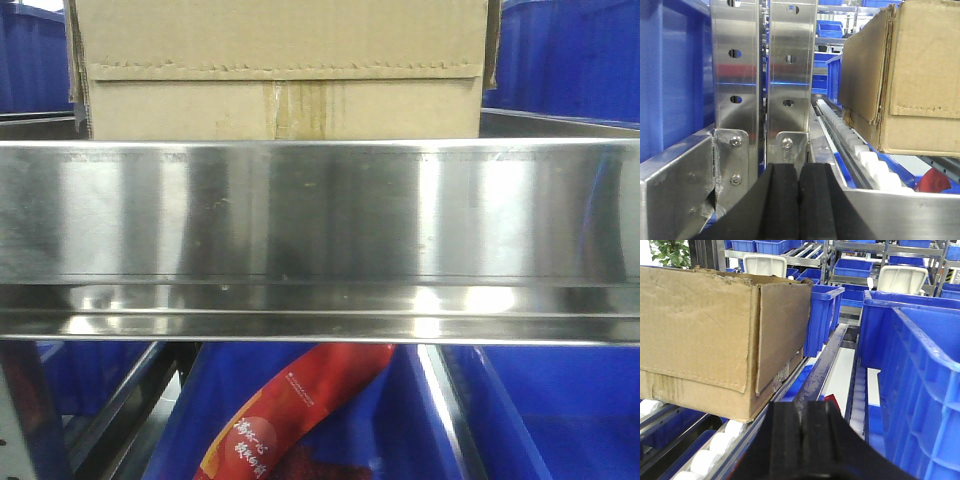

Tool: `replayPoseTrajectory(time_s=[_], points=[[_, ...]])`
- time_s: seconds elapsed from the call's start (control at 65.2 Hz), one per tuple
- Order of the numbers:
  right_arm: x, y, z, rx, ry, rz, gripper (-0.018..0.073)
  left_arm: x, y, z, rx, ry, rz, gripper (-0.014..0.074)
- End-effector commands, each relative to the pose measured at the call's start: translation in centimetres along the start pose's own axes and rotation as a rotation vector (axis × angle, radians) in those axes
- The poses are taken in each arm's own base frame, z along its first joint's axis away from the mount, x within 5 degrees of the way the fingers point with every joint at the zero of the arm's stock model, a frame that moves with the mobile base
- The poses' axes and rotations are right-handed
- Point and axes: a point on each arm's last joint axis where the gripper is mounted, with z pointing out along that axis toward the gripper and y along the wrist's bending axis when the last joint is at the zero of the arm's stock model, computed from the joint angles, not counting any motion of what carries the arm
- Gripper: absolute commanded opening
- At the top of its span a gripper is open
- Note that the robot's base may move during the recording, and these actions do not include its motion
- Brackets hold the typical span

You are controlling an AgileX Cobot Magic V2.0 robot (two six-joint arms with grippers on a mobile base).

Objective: Stack two boxes on right shelf middle

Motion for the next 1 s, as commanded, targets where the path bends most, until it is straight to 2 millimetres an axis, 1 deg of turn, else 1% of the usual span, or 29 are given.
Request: replayPoseTrajectory(time_s=[0.0, 0.307, 0.414, 0.506, 0.614, 0.721, 0.844, 0.982], points=[[-0.1, -0.1, -0.1, 0.011, -0.026, -0.014, -0.0162, -0.3, 0.0, -0.1, 0.001, -0.032, 0.006, -0.0111], [0.0, -0.1, -0.1, 0.015, -0.020, 0.005, -0.0162, -0.3, 0.0, -0.1, 0.001, -0.032, 0.006, -0.0111], [0.1, -0.6, -0.1, 0.066, -0.022, 0.055, -0.0162, -0.3, 0.0, -0.1, 0.001, -0.032, 0.006, -0.0111], [0.5, -1.0, -0.2, 0.115, -0.018, 0.047, -0.0162, -0.3, 0.0, -0.1, 0.001, -0.032, 0.006, -0.0111], [1.8, -1.4, -0.9, 0.176, -0.056, 0.045, -0.0162, -0.3, 0.0, -0.1, 0.001, -0.032, 0.006, -0.0111], [3.7, -1.6, -1.9, 0.232, -0.107, 0.042, -0.0162, -0.3, 0.0, -0.1, 0.001, -0.032, 0.006, -0.0111], [6.9, -1.6, -2.7, 0.282, -0.109, 0.049, -0.0162, -0.3, 0.0, -0.1, 0.001, -0.032, 0.006, -0.0111], [9.9, -1.5, -3.1, 0.306, -0.105, 0.050, -0.0162, -0.3, 0.0, -0.1, 0.001, -0.032, 0.006, -0.0111]])
